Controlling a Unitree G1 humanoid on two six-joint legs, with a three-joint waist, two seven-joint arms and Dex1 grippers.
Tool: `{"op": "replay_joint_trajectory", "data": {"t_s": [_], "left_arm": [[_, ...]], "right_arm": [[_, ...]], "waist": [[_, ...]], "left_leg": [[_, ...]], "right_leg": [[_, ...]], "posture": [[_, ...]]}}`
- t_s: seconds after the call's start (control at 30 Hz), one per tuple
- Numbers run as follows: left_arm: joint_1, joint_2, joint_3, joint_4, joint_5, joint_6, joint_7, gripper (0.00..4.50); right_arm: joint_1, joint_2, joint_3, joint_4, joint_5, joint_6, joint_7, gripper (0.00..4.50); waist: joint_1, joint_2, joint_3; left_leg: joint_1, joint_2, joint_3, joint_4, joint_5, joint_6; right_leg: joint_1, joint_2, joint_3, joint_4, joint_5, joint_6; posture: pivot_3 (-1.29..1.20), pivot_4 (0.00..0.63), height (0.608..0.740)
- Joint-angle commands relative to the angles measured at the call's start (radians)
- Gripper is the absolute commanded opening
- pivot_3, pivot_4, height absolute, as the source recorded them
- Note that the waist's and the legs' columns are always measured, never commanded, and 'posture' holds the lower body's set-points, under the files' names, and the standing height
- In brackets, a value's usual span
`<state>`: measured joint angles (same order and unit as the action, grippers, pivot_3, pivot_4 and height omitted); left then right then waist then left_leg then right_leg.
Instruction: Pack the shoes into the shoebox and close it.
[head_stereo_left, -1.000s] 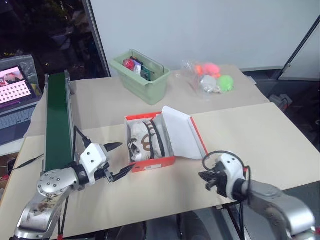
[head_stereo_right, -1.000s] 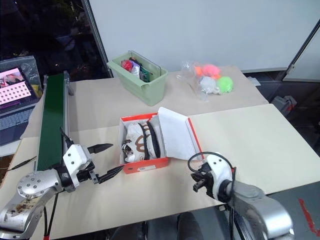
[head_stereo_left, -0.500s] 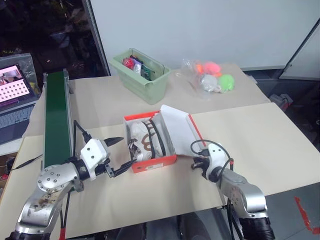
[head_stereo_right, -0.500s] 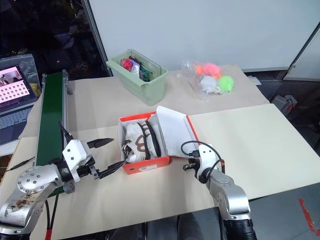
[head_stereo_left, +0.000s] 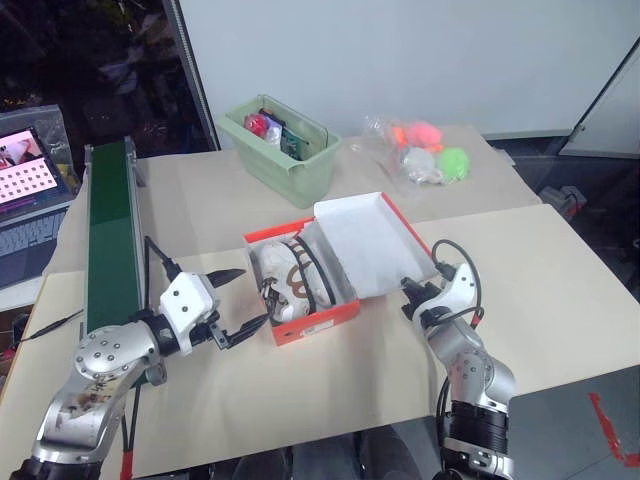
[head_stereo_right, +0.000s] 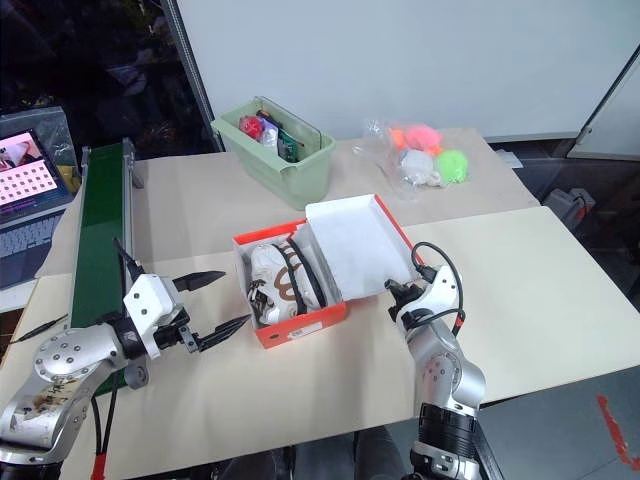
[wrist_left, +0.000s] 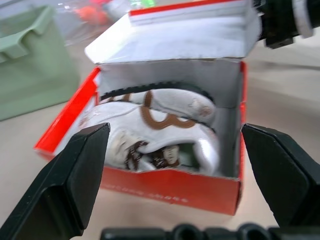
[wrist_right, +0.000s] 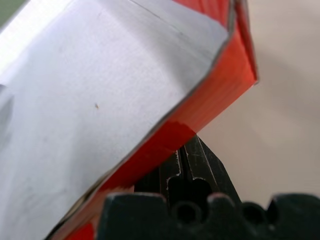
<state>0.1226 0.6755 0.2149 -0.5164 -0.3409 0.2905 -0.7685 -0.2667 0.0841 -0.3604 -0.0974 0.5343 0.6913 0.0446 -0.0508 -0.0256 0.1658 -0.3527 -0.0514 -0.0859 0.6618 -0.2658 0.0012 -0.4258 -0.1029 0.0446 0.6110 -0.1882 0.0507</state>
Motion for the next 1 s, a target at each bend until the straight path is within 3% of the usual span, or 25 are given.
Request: {"op": "replay_joint_trajectory", "data": {"t_s": [0.03,0.23,0.43,0.63,0.77,1.0], "left_arm": [[0.085,0.024,0.111,-0.107,-0.045,0.030,0.002,4.50],[0.230,0.035,0.232,-0.176,-0.073,0.049,-0.013,4.50],[0.265,0.014,0.241,-0.210,-0.076,0.059,0.013,4.50],[0.282,-0.008,0.230,-0.232,-0.067,0.061,0.037,4.50],[0.299,-0.016,0.234,-0.248,-0.070,0.060,0.042,4.50],[0.317,-0.019,0.238,-0.258,-0.068,0.055,0.047,4.50]], "right_arm": [[-0.032,-0.022,0.043,-0.031,0.032,0.002,0.045,0.07],[-0.072,-0.090,0.096,-0.025,0.030,0.013,0.104,0.07],[-0.104,-0.191,0.204,-0.128,0.040,0.018,0.218,0.07],[-0.036,-0.438,0.377,-0.409,0.112,0.146,0.446,0.07],[-0.008,-0.540,0.393,-0.505,0.178,0.202,0.505,0.07],[-0.131,-0.477,0.424,-0.391,0.124,0.203,0.424,0.07]], "waist": [[-0.001,0.000,0.000],[-0.003,0.001,0.001],[-0.002,0.001,0.001],[0.005,0.001,0.001],[0.011,0.000,0.001],[0.006,0.000,0.002]], "left_leg": [[0.000,0.000,0.000,0.000,0.000,0.000],[0.000,0.001,0.000,0.000,0.000,0.000],[0.000,0.002,0.001,0.000,0.000,0.000],[-0.001,0.004,0.001,0.000,-0.001,0.000],[-0.001,0.007,0.000,0.000,-0.002,0.001],[0.000,0.013,0.004,0.000,-0.002,0.000]], "right_leg": [[0.000,0.000,0.000,0.000,0.000,0.000],[0.001,0.001,0.000,0.000,-0.002,0.001],[0.001,0.002,0.000,-0.001,-0.003,0.001],[0.001,0.004,0.000,-0.002,-0.003,0.001],[0.002,0.004,-0.001,-0.002,-0.007,0.005],[0.002,0.010,-0.001,-0.003,-0.007,0.004]], "posture": [[0.00,0.150,0.740],[0.00,0.150,0.740],[0.00,0.150,0.740],[0.00,0.150,0.740],[0.00,0.150,0.740],[0.00,0.150,0.740]]}}
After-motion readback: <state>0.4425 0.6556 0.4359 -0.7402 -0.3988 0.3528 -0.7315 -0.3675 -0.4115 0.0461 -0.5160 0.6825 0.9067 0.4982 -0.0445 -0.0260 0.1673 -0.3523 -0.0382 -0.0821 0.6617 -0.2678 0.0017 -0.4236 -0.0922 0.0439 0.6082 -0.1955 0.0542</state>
